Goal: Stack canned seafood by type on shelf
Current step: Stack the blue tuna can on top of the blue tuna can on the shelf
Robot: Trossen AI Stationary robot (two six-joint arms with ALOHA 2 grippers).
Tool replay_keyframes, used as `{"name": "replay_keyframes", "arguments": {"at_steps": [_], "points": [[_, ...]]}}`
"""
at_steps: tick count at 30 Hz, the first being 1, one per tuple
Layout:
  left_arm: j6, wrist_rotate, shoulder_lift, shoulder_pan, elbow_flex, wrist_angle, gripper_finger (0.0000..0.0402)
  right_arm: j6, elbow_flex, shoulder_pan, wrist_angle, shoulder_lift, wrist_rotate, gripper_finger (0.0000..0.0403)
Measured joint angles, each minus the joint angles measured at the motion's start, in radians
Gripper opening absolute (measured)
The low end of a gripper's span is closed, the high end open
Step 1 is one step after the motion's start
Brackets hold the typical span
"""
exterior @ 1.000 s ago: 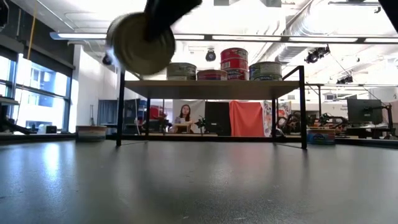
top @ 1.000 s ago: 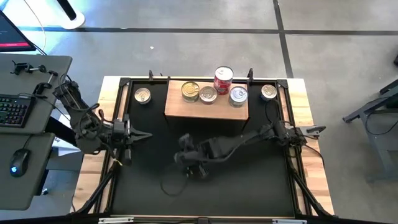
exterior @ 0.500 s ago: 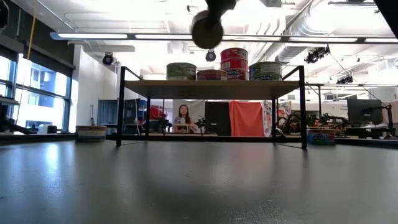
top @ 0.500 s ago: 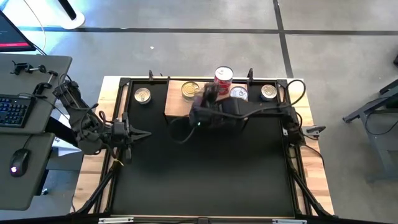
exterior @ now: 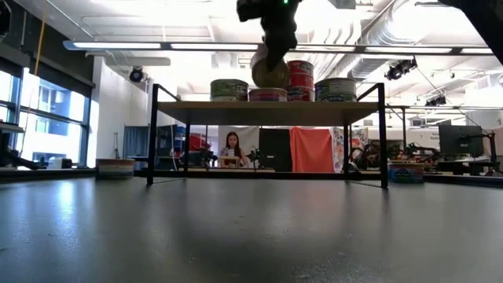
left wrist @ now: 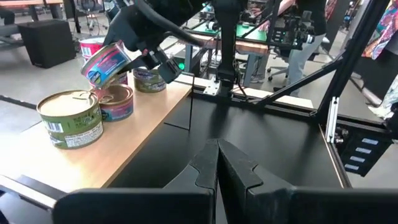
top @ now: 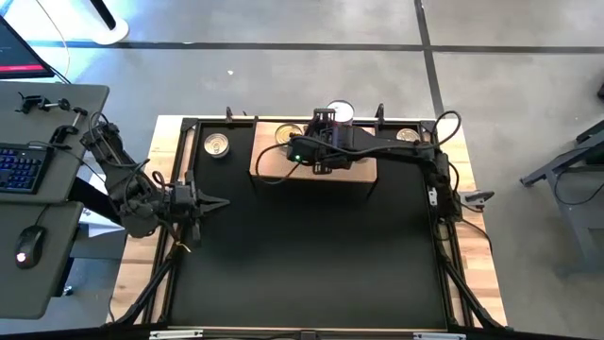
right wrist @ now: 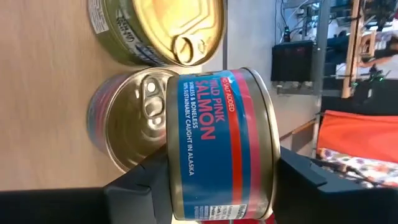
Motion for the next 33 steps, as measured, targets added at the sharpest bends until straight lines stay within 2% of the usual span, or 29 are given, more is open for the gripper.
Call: {"name": "replay_keyframes", "arguments": {"at_steps": [11, 18, 33], "points": [[-0.027, 0.000, 0.000, 0.000, 0.000, -0.024, 0.0000, -0.063, -0.103, -0.013, 0.046, 0.000, 0.096, 0.0186], [-0.027, 0.000, 0.000, 0.000, 0.000, -0.023, 0.0000, -0.080, -0.101, -0.006, 0.101, 0.000, 0.078, 0.0186], [-0.044, 0.000, 0.000, 0.000, 0.000, -0.023, 0.0000, -0.048, -0.101, -0.003, 0.077, 0.000, 0.079, 0.0186]]}}
